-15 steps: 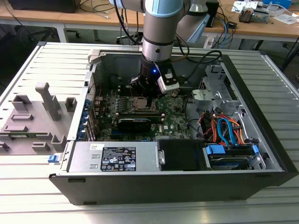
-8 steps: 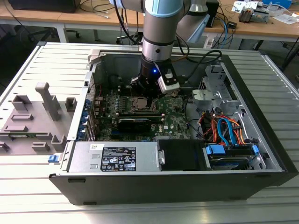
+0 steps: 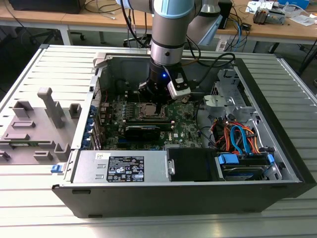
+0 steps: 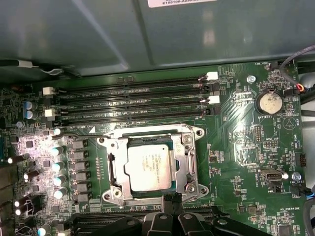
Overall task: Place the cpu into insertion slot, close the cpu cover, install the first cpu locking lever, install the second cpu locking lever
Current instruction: 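Install the first cpu locking lever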
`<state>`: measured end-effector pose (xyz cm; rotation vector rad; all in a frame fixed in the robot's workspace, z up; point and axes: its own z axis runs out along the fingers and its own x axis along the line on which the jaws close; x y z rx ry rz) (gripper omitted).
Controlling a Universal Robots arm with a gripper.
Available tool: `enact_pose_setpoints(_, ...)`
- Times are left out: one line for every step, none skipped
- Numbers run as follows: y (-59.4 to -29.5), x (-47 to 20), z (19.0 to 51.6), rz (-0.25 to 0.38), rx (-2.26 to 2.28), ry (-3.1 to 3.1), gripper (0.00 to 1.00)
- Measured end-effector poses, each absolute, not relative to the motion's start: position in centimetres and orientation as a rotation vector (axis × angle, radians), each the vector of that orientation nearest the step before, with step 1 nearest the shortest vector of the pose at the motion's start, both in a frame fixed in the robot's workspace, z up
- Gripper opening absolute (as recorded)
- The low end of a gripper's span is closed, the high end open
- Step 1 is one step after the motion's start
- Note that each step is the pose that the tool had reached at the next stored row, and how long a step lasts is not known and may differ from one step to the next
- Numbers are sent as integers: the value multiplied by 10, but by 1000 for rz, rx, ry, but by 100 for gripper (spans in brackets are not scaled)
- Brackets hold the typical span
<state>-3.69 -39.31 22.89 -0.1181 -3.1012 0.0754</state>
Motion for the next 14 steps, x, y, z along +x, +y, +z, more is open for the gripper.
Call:
enact_pose_setpoints(-393, -37, 229, 75, -116, -3101, 11)
enact_pose_setpoints(-393, -37, 229, 75, -103, -3102, 11)
enact_pose_setpoints(-393, -37, 229, 71, -87, -3103, 11)
enact_pose_setpoints(-393, -37, 229, -32, -67, -3103, 11)
enact_pose_setpoints(-393, -37, 229, -57, -66, -3102, 11)
enact_pose_setpoints(-393, -37, 229, -72, -66, -3101, 11)
enact_pose_setpoints(-393, -37, 229, -114, -64, -3100, 11)
enact_pose_setpoints(-393, -37, 229, -130, -64, -3099, 11)
enact_pose_setpoints(-393, -37, 229, -146, -63, -3098, 11)
enact_pose_setpoints(-393, -37, 229, -164, -63, -3097, 11)
enact_pose_setpoints(-393, -37, 229, -180, -62, -3096, 11)
enact_pose_setpoints(-393, -37, 229, -195, -61, -3095, 11)
enact_pose_setpoints(-393, -37, 229, -210, -61, -3093, 11)
enact_pose_setpoints(-393, -37, 229, -230, -60, -3092, 11)
